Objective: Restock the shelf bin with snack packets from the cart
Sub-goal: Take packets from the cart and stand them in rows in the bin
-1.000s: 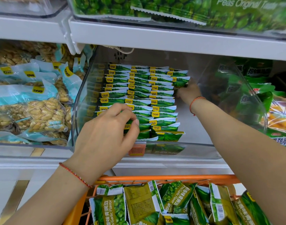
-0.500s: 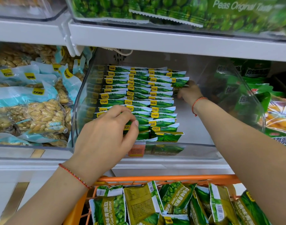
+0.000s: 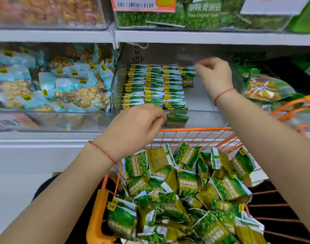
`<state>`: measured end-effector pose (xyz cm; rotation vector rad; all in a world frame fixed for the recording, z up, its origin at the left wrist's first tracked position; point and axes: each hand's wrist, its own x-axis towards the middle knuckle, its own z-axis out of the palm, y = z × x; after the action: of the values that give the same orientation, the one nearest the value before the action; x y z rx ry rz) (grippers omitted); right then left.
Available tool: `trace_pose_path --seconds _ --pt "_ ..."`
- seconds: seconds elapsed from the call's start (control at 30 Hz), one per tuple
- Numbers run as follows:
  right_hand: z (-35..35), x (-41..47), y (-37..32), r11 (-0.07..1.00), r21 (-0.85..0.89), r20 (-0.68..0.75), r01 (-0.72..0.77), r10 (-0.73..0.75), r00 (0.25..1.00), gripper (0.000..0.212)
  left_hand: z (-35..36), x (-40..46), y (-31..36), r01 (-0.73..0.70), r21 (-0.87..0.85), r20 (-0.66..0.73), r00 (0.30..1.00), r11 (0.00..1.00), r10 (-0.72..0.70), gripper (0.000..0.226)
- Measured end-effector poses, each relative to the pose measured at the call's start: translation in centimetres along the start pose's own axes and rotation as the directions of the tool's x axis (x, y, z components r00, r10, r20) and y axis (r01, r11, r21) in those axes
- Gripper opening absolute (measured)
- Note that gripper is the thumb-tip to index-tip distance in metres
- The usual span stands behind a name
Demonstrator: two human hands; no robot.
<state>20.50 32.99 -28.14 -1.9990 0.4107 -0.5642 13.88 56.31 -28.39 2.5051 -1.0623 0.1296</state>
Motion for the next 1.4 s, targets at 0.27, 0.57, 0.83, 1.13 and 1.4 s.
trace_pose_path --seconds 0.27,0.57,0.83,1.13,1.4 --pt "-1.5 -12.5 -4.8 0.988 0.132 0.523 -0.079 -0.001 0.852 0.024 3.0 -5.5 1.2 0.101 0.5 0.493 0.783 0.86 -0.379 0.028" --pt "2.1 -18.6 4.0 0.691 -0.492 0.77 0.529 0.061 0.635 0.052 5.9 -6.4 0.9 0.18 0.444 0.402 0.835 0.877 -0.375 0.042" --pt "3.3 -19.0 5.3 0.58 -0.563 0.753 0.589 0.064 0.655 0.082 3.1 -6.6 1.0 0.329 0.114 0.395 0.85 0.937 -0.347 0.025" --pt "3.1 -18.4 3.4 0.674 -0.551 0.697 0.492 0.048 0.716 0.04 -0.3 -7.6 0.4 0.519 -0.783 0.341 0.819 0.342 -0.462 0.026" --pt "-3.0 -17.8 1.2 0.748 0.306 0.631 -0.589 0.304 0.714 0.02 -0.3 -6.2 1.0 0.416 -0.885 0.231 0.781 0.208 -0.58 0.036"
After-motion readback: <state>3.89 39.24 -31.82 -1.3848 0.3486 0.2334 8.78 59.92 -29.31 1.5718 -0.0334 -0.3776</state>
